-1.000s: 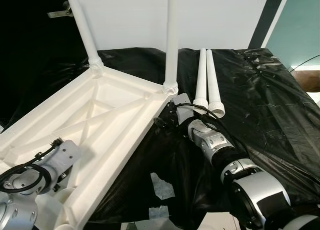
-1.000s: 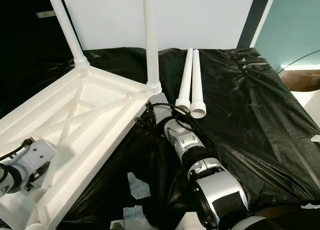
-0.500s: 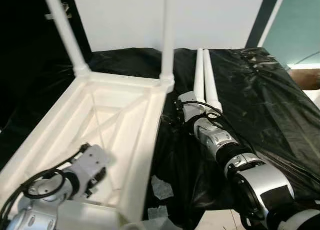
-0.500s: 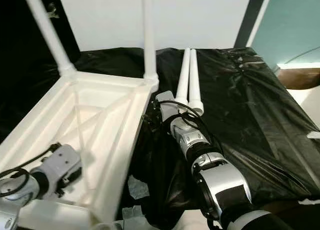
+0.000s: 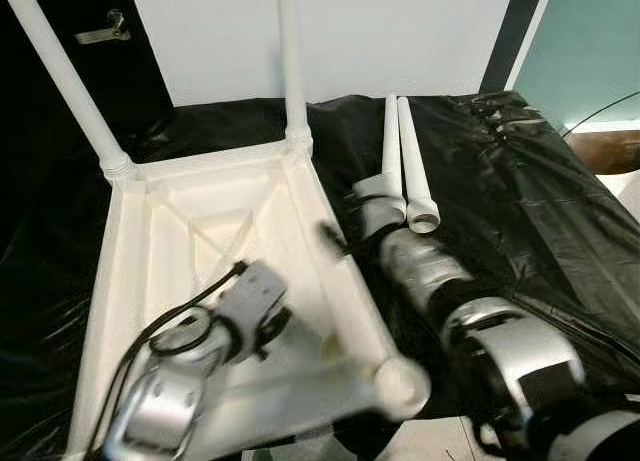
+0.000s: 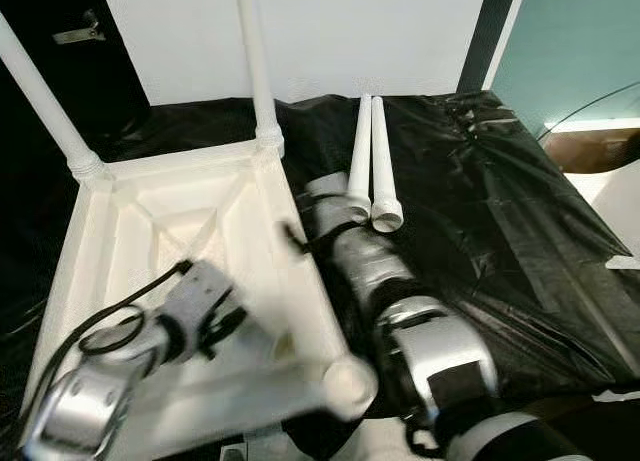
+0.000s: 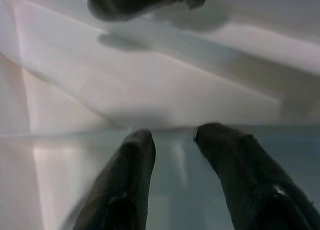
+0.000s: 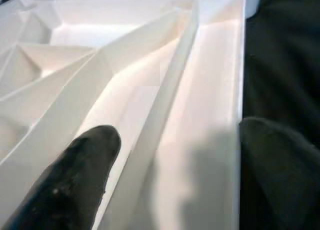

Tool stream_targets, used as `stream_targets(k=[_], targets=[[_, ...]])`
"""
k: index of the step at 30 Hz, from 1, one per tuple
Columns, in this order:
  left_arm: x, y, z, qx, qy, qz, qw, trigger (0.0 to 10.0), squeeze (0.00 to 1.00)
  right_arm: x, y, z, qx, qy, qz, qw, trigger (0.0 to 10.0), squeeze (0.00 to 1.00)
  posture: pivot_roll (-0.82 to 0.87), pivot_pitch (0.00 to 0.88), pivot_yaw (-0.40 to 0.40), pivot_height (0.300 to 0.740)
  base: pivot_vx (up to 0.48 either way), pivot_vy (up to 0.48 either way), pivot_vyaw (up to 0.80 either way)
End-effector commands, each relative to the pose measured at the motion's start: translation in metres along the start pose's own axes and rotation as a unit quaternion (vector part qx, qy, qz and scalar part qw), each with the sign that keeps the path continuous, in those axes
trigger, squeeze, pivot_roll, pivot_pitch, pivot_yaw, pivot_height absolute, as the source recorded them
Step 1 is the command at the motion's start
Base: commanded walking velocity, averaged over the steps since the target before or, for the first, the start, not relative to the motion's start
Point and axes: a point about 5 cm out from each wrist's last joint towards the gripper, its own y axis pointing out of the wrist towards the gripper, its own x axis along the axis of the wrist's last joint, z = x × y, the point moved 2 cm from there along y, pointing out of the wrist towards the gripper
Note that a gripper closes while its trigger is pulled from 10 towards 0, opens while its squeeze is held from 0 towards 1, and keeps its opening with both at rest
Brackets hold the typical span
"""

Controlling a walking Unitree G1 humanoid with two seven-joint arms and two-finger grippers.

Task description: Building children table

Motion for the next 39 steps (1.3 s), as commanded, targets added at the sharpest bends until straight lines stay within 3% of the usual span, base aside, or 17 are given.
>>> stream_targets(k=[1, 5, 10, 12, 17, 18, 19, 23, 28, 29, 31, 32, 36, 39], targets=[[0.008, 0.0, 0.0, 0.004, 0.009, -0.015, 1.0, 10.0, 0.0, -0.004, 0.002, 0.009, 0.02, -0.006, 0.011, 1.0, 10.0, 0.0, 0.18, 0.022, 0.008, 0.74, 0.0, 0.0, 0.0], [0.008, -0.01, 0.028, 0.071, 0.018, -0.02, 0.997, 10.0, 0.0, 0.0, -0.001, -0.005, -0.023, -0.065, 0.003, 0.998, 10.0, 0.0, 0.18, 0.024, 0.006, 0.74, 0.0, 0.0, 0.0], [0.006, -0.012, 0.03, 0.072, 0.009, -0.018, 0.997, 10.0, 0.0, 0.0, -0.007, -0.022, -0.075, -0.074, 0.003, 0.994, 10.0, 0.0, 0.18, 0.029, 0.002, 0.74, 0.0, 0.0, 0.0], [0.01, -0.014, 0.026, 0.06, 0.022, -0.029, 0.998, 10.0, 0.0, 0.004, -0.01, -0.032, -0.103, -0.082, -0.009, 0.991, 10.0, 0.0, 0.17, 0.03, 0.001, 0.74, 0.0, 0.0, 0.0], [0.017, -0.015, 0.019, 0.037, 0.011, -0.055, 0.998, 10.0, 0.0, 0.017, -0.017, -0.047, -0.149, -0.083, -0.053, 0.984, 10.0, 0.0, 0.17, 0.03, 0.0, 0.74, 0.0, 0.0, 0.0], [0.022, -0.015, 0.017, 0.029, 0.004, -0.075, 0.997, 10.0, 0.07, 0.023, -0.023, -0.057, -0.182, -0.08, -0.078, 0.977, 10.0, 0.0, 0.16, 0.027, 0.001, 0.74, 0.0, 0.0, 0.0], [0.028, -0.016, 0.018, 0.027, -0.002, -0.099, 0.995, 10.0, 1.0, 0.026, -0.028, -0.066, -0.211, -0.075, -0.089, 0.971, 10.0, 0.0, 0.16, 0.024, 0.001, 0.74, 0.0, 0.0, 0.0], [0.038, -0.017, 0.023, 0.041, -0.015, -0.145, 0.988, 10.0, 1.0, 0.03, -0.042, -0.087, -0.275, -0.065, -0.108, 0.953, 10.0, 0.0, 0.15, 0.022, 0.001, 0.74, 0.0, 0.0, 0.0], [0.041, -0.016, 0.033, 0.072, -0.016, -0.16, 0.984, 10.0, 1.0, 0.03, -0.054, -0.103, -0.321, -0.056, -0.115, 0.938, 10.0, 0.0, 0.14, 0.023, 0.0, 0.74, 0.0, 0.0, 0.0], [0.044, -0.015, 0.037, 0.082, -0.022, -0.17, 0.982, 10.0, 0.22, 0.027, -0.06, -0.111, -0.336, -0.049, -0.111, 0.934, 10.0, 0.0, 0.14, 0.024, -0.002, 0.74, 0.0, 0.0, 0.0], [0.044, -0.015, 0.037, 0.082, -0.022, -0.17, 0.982, 10.0, 0.22, 0.027, -0.06, -0.111, -0.336, -0.049, -0.111, 0.934, 10.0, 0.0, 0.14, 0.024, -0.002, 0.74, 0.0, 0.0, 0.0], [0.047, -0.015, 0.039, 0.093, -0.012, -0.179, 0.979, 10.0, 0.0, 0.023, -0.065, -0.117, -0.348, -0.04, -0.106, 0.931, 10.0, 0.0, 0.14, 0.024, -0.002, 0.74, 0.0, 0.0, 0.0], [0.053, -0.014, 0.039, 0.095, -0.011, -0.194, 0.976, 10.0, 0.0, 0.017, -0.07, -0.123, -0.359, -0.03, -0.098, 0.928, 10.0, 0.0, 0.13, 0.025, -0.006, 0.74, 0.0, 0.0, 0.0], [0.067, -0.011, 0.035, 0.088, 0.001, -0.217, 0.972, 10.0, 0.0, 0.0, -0.08, -0.131, -0.378, -0.005, -0.073, 0.923, 10.0, 0.0, 0.13, 0.025, -0.006, 0.74, 0.0, 0.0, 0.0]])
